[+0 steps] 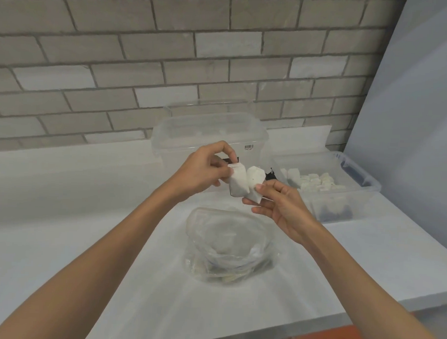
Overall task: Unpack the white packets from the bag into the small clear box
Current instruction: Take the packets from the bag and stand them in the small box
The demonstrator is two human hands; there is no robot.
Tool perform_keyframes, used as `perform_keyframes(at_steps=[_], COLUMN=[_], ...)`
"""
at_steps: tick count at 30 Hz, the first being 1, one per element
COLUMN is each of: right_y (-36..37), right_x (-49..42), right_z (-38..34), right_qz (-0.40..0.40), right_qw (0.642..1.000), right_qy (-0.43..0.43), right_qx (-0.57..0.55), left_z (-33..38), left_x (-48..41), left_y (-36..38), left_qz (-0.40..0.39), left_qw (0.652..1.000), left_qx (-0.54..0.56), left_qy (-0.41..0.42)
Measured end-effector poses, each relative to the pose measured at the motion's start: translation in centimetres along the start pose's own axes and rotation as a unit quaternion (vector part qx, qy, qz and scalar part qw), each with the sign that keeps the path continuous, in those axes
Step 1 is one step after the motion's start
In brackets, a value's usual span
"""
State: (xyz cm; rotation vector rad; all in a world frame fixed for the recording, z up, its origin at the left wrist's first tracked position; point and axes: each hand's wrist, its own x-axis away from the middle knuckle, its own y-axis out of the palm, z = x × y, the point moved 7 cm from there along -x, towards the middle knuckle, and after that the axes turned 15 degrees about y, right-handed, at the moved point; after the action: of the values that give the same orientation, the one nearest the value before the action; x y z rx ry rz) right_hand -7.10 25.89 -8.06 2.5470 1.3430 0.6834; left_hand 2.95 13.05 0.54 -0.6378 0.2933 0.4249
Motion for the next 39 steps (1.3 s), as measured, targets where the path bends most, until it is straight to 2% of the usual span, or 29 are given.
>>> perform_keyframes(at_steps=[14, 22, 32, 39], right_y=[-14.1, -21.5, -25.5, -26.3], right_x=[1.2, -0.8, -3.4, -5.0], right_z=[-11.2, -14.4, -14.5, -14.5], right_qz=[0.133, 0.193, 0.169, 0.152], right_qw=[0.985, 0.967, 0.969, 0.968], right_qy=[-0.087, -0.078, -0.05, -0.043], right_qx=[0.068, 0.143, 0.171, 0.193], left_z=[2.9, 0.4, -5.7, -7.6], left_x=[-11.1, -17.1, -20.7, -21.2], left_y=[7.3, 14.7, 22.6, 23.9], left_qz=[0.007, -0.036, -0.143, -0.168], left_qw=[0.996, 0.986, 0.956, 0.927], left_qx=[-0.068, -0.151, -0.256, -0.333], left_qy=[0.063, 0.053, -0.021, -0.041])
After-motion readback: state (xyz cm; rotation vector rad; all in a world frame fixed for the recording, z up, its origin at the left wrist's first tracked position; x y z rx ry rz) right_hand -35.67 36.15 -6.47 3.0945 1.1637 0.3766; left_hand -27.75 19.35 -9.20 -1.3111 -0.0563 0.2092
